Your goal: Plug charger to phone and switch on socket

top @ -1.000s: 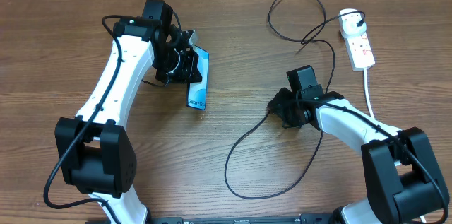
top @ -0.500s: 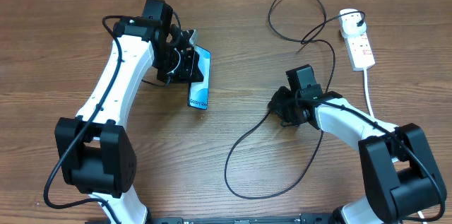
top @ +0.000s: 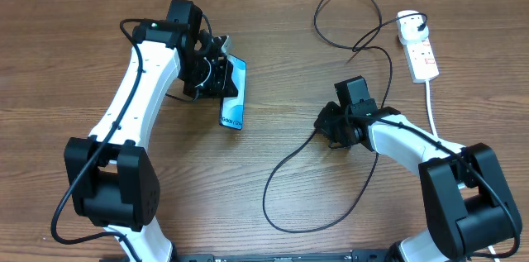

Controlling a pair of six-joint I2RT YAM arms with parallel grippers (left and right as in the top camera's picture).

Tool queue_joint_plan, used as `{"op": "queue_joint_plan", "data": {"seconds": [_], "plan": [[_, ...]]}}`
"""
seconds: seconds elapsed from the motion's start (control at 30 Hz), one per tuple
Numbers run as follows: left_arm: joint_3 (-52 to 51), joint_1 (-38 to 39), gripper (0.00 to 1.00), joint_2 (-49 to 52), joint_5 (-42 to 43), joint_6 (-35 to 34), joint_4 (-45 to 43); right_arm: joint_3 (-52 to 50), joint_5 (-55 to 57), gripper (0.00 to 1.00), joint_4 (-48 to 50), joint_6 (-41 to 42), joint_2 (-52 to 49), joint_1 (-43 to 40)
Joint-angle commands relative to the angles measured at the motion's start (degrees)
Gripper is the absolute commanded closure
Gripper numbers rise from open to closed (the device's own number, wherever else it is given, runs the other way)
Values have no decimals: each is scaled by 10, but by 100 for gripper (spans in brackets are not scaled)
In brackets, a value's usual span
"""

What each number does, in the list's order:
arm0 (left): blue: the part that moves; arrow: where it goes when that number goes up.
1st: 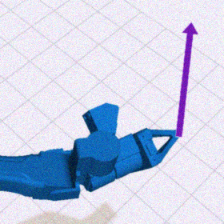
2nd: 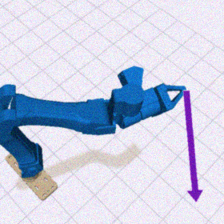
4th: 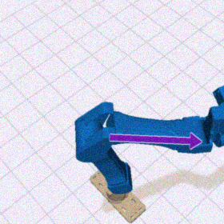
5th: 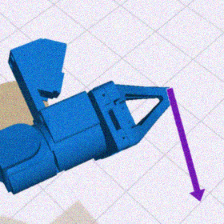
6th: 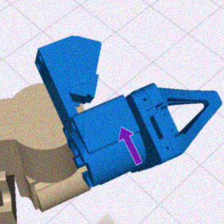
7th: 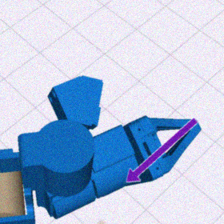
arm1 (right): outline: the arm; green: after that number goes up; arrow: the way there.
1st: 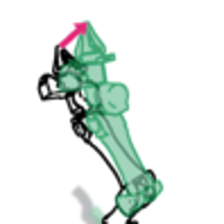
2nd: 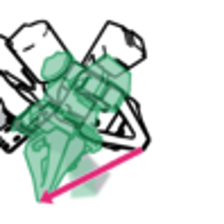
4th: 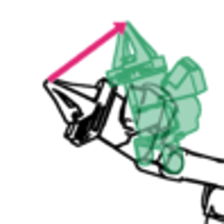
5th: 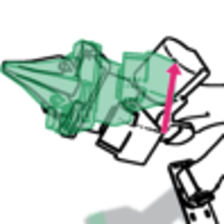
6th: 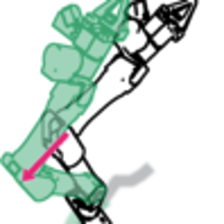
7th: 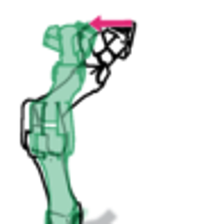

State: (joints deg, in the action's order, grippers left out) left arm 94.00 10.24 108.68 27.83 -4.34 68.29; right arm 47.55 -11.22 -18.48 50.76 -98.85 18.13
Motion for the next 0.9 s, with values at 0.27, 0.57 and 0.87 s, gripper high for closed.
{"op": "queue_joint_plan", "data": {"seconds": [0.27, 0.57, 0.87], "plan": [[6, 0, 96, -2, 23, -4, 5, -2, -9, 96, -2, -2, -10, -2], [6, -8, 95, -2, 124, -3, -3, -2, -87, 96, -1, -79, 8, -25], [6, -36, 96, -2, 237, 1, -18, -2, -339, 96, 21, -219, 29, -39]]}}
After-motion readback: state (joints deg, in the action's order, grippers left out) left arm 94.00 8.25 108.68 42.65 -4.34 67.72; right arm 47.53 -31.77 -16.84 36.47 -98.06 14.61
